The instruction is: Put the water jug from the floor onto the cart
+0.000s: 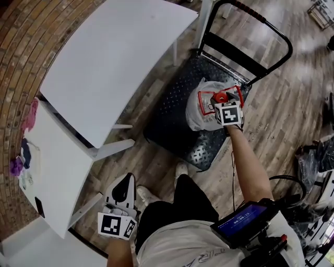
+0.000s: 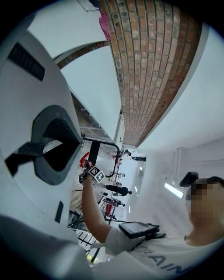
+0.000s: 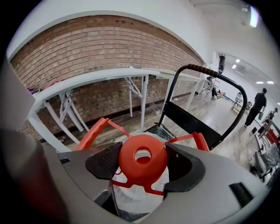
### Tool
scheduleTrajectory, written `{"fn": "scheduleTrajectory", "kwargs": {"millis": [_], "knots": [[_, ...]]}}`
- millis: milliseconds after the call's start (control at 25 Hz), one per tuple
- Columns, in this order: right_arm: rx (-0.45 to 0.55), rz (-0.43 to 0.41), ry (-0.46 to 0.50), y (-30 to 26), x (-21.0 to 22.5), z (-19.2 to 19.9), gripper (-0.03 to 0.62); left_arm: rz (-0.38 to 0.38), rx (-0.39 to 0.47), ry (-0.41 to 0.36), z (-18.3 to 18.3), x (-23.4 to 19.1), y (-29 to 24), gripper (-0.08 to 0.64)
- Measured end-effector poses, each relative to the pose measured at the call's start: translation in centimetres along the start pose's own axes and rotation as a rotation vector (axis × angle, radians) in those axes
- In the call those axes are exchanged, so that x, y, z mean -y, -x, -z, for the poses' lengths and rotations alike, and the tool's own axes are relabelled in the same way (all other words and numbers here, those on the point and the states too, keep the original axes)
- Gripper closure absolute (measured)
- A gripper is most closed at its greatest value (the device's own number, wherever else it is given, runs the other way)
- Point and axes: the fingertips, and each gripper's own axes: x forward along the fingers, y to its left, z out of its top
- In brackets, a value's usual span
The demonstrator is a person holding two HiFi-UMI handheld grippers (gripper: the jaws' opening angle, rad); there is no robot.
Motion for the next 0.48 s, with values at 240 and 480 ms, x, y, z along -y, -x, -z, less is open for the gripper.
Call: {"fn": "scheduleTrajectory", "kwargs": {"millis": [240,480], "knots": [[0.006,0.006,-0.031,-0.3,0.3,-0.1,0.279,0.006,0.002,0.021,0.2,-0.1,-0.2,0.558],[0.029,0.026,-0.085,-0.1,1.4,0.7,0.279,0.021,-0.001,0.013,0.3,0.3,-0.2,0.558]]}}
